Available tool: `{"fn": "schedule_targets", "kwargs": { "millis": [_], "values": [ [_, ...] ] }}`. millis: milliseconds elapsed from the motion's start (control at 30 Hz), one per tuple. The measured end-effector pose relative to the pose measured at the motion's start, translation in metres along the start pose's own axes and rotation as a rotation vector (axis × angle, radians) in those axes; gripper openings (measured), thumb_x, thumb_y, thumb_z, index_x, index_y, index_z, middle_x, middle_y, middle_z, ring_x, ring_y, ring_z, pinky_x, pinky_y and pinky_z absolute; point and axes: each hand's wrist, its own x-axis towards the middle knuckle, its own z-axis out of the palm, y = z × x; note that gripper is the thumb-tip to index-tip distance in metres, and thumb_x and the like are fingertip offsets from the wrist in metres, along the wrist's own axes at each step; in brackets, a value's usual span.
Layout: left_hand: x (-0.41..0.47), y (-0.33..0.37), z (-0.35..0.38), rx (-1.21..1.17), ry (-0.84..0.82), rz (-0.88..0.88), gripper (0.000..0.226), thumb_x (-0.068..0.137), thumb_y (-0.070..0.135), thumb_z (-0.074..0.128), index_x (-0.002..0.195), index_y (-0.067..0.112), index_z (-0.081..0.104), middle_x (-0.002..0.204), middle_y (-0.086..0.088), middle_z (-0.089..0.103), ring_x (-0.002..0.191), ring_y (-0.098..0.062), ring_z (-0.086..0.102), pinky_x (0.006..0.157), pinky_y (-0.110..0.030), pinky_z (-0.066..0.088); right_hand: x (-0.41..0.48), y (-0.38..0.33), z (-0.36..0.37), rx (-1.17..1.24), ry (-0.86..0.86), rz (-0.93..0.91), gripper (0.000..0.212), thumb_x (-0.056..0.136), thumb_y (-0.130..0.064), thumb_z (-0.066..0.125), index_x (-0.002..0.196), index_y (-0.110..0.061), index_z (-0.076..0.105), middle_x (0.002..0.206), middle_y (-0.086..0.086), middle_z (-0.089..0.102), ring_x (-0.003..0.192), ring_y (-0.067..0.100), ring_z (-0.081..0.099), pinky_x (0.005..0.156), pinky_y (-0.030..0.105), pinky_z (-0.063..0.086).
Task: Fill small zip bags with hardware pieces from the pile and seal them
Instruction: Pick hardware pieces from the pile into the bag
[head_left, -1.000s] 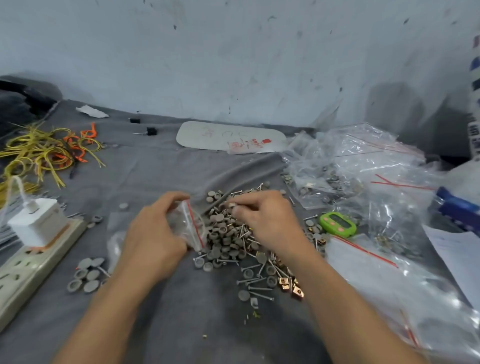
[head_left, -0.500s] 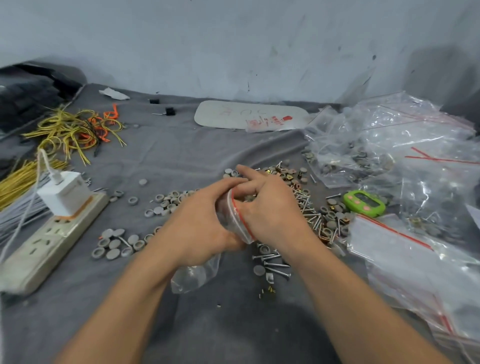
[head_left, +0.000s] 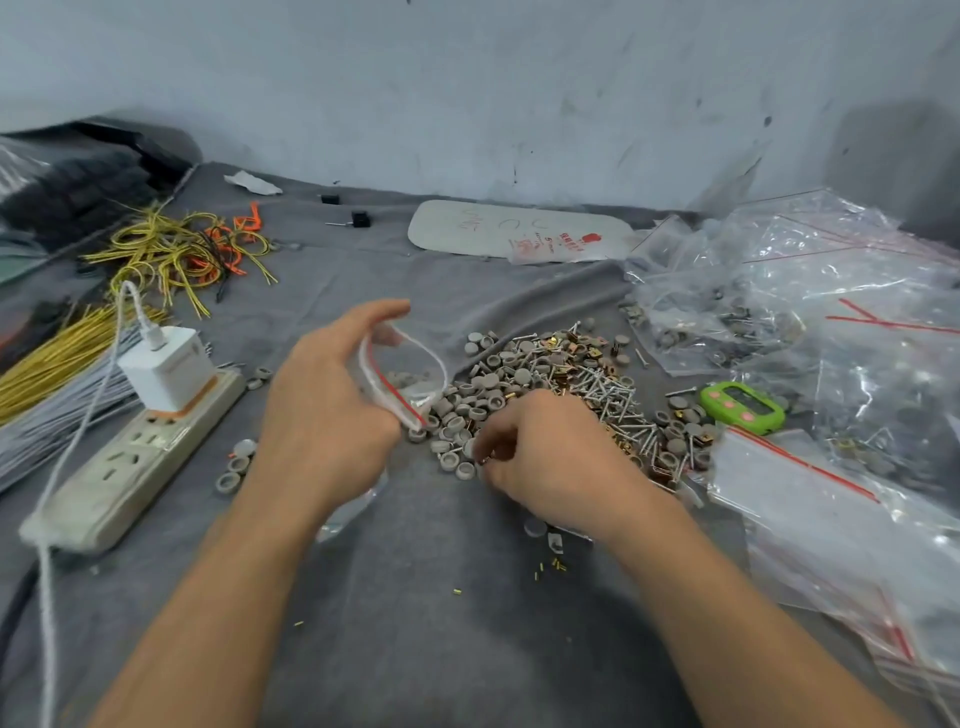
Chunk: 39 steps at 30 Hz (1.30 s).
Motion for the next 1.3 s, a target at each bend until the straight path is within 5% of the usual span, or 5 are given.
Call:
{"fn": "schedule_targets", "kwargs": {
  "millis": [400, 533, 633, 900, 1300],
  "values": [
    [-0.001, -0.011, 0.029, 0.391, -0.421, 0.074, 0.112, 0.066, 0.037, 0.081, 0.158, 0.039, 0.017, 0.145, 0.006, 0.050, 0.134, -0.020, 0.043, 0.112, -0.031, 0.034, 0.000, -0.015, 0.005, -0.390, 0.153, -0.085, 0.006, 0.084, -0.021, 0.063, 0.083, -0.026, 0.060, 0.065, -0.007, 0.046, 0.087, 0.023, 0.067, 0.091, 0.041, 0.034],
    [-0.007, -0.011, 0.031, 0.382, -0.378, 0.132, 0.108, 0.061, 0.049, 0.080, 0.155, 0.031, 0.029, 0.146, 0.008, 0.051, 0.132, -0.016, 0.044, 0.113, -0.030, 0.030, -0.006, -0.023, 0.002, -0.434, 0.132, -0.064, 0.030, 0.078, -0.012, 0.060, 0.068, -0.025, 0.035, 0.061, -0.006, 0.033, 0.090, 0.024, 0.068, 0.093, 0.042, 0.033],
    [-0.008, -0.011, 0.034, 0.331, -0.310, 0.127, 0.093, 0.059, 0.048, 0.082, 0.144, 0.031, 0.045, 0.133, 0.008, 0.060, 0.122, -0.019, 0.053, 0.104, -0.031, 0.038, -0.005, -0.021, -0.001, -0.435, 0.157, -0.082, 0.018, 0.078, -0.010, 0.063, 0.073, -0.024, 0.051, 0.060, -0.005, 0.037, 0.089, 0.023, 0.068, 0.094, 0.040, 0.034],
    [-0.006, -0.007, 0.031, 0.192, -0.250, 0.097, 0.092, 0.056, 0.055, 0.084, 0.139, 0.043, 0.047, 0.130, 0.018, 0.057, 0.118, -0.012, 0.051, 0.090, -0.025, 0.036, 0.008, -0.005, -0.008, 0.517, 0.162, 0.002, 0.008, 0.080, -0.021, 0.080, 0.084, -0.027, 0.083, 0.064, -0.015, 0.072, 0.058, -0.004, 0.063, 0.062, 0.017, 0.046],
    [-0.007, 0.008, 0.025, 0.055, -0.359, 0.183, 0.065, 0.053, 0.046, 0.082, 0.114, 0.046, 0.058, 0.105, 0.030, 0.066, 0.098, 0.006, 0.060, 0.075, -0.010, 0.038, 0.011, -0.014, 0.000, 0.396, 0.117, -0.058, 0.010, 0.087, -0.031, 0.074, 0.088, -0.031, 0.084, 0.077, -0.008, 0.076, 0.076, 0.005, 0.068, 0.066, 0.019, 0.049]
  ]
}}
